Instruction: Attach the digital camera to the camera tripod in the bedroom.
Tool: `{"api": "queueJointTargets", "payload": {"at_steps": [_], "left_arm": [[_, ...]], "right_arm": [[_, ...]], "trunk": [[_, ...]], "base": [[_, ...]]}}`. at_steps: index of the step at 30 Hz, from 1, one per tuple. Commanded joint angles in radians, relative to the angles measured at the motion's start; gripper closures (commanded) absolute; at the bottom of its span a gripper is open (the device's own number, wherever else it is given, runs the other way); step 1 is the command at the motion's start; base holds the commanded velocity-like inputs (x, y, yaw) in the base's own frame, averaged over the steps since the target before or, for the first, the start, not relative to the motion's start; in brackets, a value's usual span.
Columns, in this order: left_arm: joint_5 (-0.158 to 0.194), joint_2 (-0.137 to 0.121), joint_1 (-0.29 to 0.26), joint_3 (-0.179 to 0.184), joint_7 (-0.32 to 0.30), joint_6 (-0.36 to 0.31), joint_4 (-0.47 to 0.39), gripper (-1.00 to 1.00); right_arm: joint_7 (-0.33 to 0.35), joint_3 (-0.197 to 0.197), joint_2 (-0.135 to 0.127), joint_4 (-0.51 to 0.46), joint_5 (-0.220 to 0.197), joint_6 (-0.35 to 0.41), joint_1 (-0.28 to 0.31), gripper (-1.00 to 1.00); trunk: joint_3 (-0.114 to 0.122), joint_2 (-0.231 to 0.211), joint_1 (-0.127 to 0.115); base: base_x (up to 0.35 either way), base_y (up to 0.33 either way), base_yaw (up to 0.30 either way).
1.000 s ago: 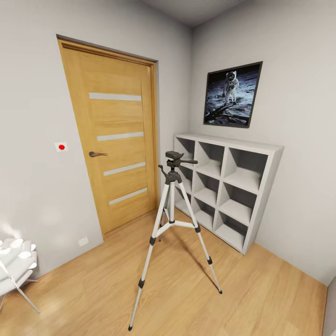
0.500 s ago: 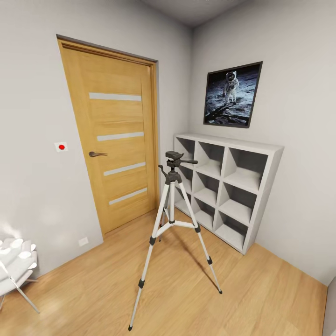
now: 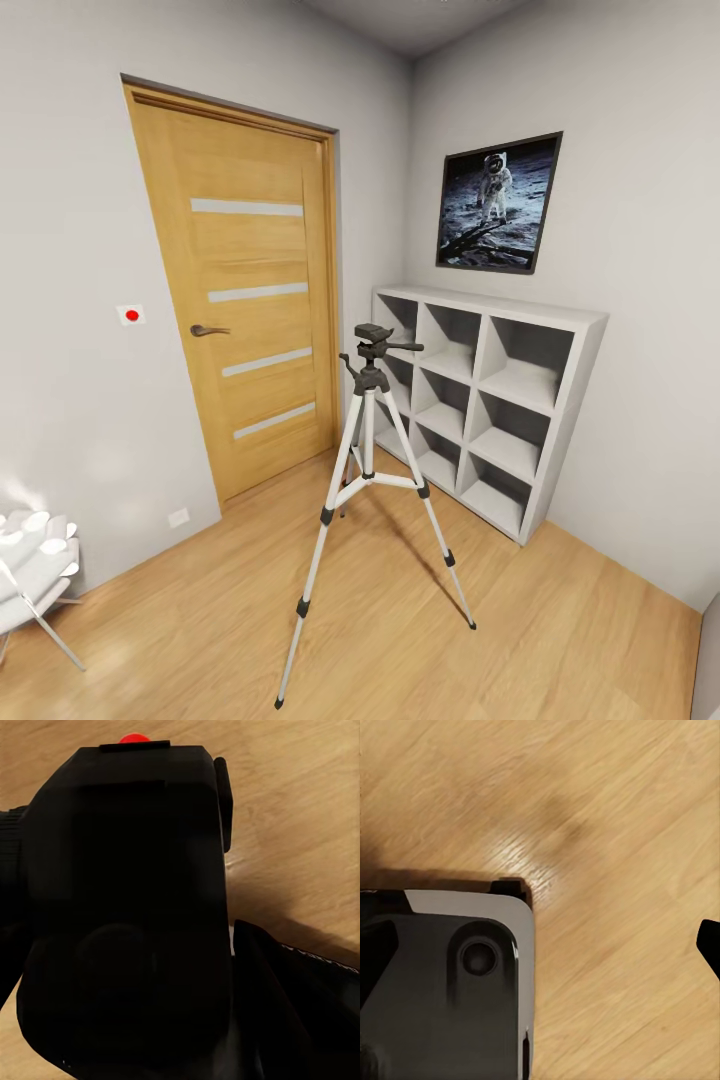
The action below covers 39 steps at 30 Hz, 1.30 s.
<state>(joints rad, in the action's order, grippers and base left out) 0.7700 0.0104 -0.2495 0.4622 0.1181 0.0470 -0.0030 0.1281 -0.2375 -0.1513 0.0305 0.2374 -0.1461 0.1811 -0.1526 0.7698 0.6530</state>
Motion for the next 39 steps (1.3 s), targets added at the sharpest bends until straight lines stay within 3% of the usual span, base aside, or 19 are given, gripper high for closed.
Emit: {"api": "queueJointTargets", "payload": {"at_steps": [1,24,39], "left_arm": [[0.005,0.0,-0.001,0.009,0.005,0.002,0.0,1.0],[0.002,0.004,-0.001,0.01,0.003,0.002,0.0,1.0],[0.002,0.002,-0.001,0.01,0.003,0.002,0.0,1.0]], "right_arm": [[0.002,-0.009,-0.001,0.003,0.008,-0.006,0.001,-1.0],[0.001,-0.009,-0.004,0.003,0.008,-0.009,0.001,-1.0],[0.0,-0.01,-0.001,0.003,0.003,-0.001,0.001,-1.0]], "trunk": [[-0.002,0.001,0.0],[-0.002,0.001,0.0],[-0.002,0.001,0.0]], "base": [[0.0,0.0,0.0],[0.002,0.0,0.0],[0.16,0.0,-0.06]]}}
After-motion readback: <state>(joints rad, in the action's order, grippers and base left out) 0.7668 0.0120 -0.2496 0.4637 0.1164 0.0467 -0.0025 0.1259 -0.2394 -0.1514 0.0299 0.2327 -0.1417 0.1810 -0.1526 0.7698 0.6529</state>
